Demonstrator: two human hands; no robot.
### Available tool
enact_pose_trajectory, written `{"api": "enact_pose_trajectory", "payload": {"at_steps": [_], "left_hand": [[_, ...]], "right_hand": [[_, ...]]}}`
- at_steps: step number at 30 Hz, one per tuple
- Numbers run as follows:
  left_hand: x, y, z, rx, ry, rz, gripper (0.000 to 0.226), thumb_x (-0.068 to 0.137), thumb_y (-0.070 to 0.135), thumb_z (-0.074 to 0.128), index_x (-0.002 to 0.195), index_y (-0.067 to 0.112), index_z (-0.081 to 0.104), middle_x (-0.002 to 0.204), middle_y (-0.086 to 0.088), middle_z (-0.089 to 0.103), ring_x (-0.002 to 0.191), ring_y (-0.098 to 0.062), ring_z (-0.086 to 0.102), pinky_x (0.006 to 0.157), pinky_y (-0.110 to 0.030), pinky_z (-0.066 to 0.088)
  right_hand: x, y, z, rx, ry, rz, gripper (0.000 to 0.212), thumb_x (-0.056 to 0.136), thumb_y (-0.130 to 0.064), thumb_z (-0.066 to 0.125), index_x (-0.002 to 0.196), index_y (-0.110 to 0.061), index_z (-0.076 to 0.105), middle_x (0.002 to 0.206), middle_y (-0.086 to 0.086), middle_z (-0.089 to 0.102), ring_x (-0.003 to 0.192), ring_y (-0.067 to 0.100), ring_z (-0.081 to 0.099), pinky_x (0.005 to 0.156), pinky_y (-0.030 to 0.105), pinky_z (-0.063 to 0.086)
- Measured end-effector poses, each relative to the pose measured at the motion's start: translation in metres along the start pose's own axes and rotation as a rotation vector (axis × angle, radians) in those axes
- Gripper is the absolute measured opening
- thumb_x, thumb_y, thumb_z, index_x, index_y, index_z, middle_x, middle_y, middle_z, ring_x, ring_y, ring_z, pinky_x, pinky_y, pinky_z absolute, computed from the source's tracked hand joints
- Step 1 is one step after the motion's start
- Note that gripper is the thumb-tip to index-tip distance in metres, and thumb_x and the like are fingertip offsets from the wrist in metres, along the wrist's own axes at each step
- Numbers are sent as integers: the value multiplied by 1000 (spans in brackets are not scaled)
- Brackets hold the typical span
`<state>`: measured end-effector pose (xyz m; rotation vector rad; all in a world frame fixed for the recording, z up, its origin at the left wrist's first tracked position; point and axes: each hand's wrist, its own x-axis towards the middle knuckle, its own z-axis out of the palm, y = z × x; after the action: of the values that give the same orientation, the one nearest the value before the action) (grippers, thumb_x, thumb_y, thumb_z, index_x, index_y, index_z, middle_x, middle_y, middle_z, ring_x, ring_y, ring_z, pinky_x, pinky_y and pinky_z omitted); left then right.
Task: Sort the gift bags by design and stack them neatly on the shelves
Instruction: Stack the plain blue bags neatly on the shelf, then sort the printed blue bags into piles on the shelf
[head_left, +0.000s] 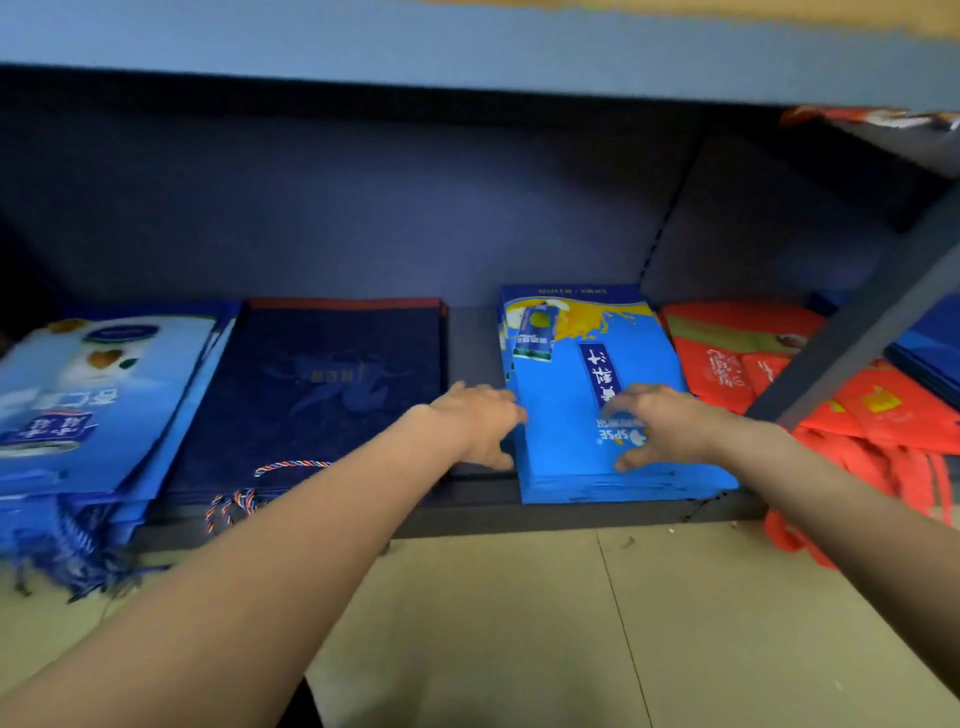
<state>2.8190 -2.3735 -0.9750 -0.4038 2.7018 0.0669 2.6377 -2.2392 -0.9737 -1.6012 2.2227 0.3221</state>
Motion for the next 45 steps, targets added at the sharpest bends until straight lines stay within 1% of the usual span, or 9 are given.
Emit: {"api": "enact_pose_trajectory", "payload": {"at_steps": [6, 15, 19, 24, 28, 33, 36, 39, 45], "left_hand": [[-88, -90, 19, 59, 32, -202, 46, 93, 32, 47, 137, 19, 40, 136, -7, 44, 124, -27, 45, 98, -41, 37], [-260, -220, 131, -57, -17, -565, 89, 84, 49, 59, 149, 23, 3, 154, -4, 12, 140, -25, 21, 110, -41, 22], [-279, -252, 164, -14, -86, -584, 99, 78, 56, 63, 148, 31, -1, 155, -2, 7, 140, -25, 14, 110, -42, 21], [-263, -286, 164, -152, 14, -462, 89, 66, 54, 76, 140, 31, 32, 135, -1, 40, 123, -27, 39, 98, -35, 39], [-269, -321, 140, -440, 174, -489, 59, 71, 51, 72, 117, 16, 62, 107, -5, 66, 101, -24, 58, 83, -27, 42], [-264, -338, 131, -682, 137, -485, 80, 58, 73, 64, 112, 13, 65, 103, -3, 65, 100, -21, 58, 87, -28, 41], [-266, -317, 164, -454, 77, -451, 79, 67, 57, 71, 132, 19, 48, 122, -4, 51, 115, -24, 46, 96, -32, 37], [-270, -292, 186, -182, 145, -497, 93, 70, 63, 65, 145, 28, 22, 143, 1, 28, 131, -23, 27, 104, -38, 28], [-275, -267, 179, -87, 96, -640, 103, 72, 50, 71, 149, 27, 6, 151, 0, 17, 137, -24, 18, 111, -43, 16]], "right_hand": [[33, -80, -32, 28, 50, -145, 66, 79, -46, 67, 135, -20, 41, 136, 5, 40, 127, 23, 37, 104, 30, 31], [91, -264, -17, -127, 25, -445, 81, 75, -53, 68, 142, -26, 30, 146, 1, 25, 130, 24, 27, 108, 40, 31], [103, -323, -4, -184, 30, -484, 83, 77, -52, 66, 144, -27, 23, 150, 1, 17, 136, 23, 19, 108, 39, 26], [114, -362, 24, -270, 78, -371, 81, 81, -45, 64, 144, -20, 19, 149, 7, 17, 135, 28, 21, 108, 43, 22], [117, -371, 22, -109, 56, -300, 76, 78, -42, 68, 139, -19, 28, 142, 7, 24, 130, 27, 25, 106, 41, 26], [107, -375, 1, 92, 73, -336, 75, 76, -46, 70, 137, -20, 35, 140, 4, 28, 128, 24, 24, 107, 38, 27], [103, -380, -3, 104, 56, -382, 77, 76, -43, 71, 138, -20, 32, 140, 3, 30, 128, 23, 26, 108, 39, 28], [112, -386, -1, 163, 25, -381, 88, 74, -43, 73, 142, -19, 25, 142, 8, 35, 130, 26, 31, 107, 40, 31], [126, -418, 13, 242, 9, -388, 106, 67, -50, 76, 147, -25, 12, 143, 13, 31, 134, 32, 27, 109, 46, 27]]}}
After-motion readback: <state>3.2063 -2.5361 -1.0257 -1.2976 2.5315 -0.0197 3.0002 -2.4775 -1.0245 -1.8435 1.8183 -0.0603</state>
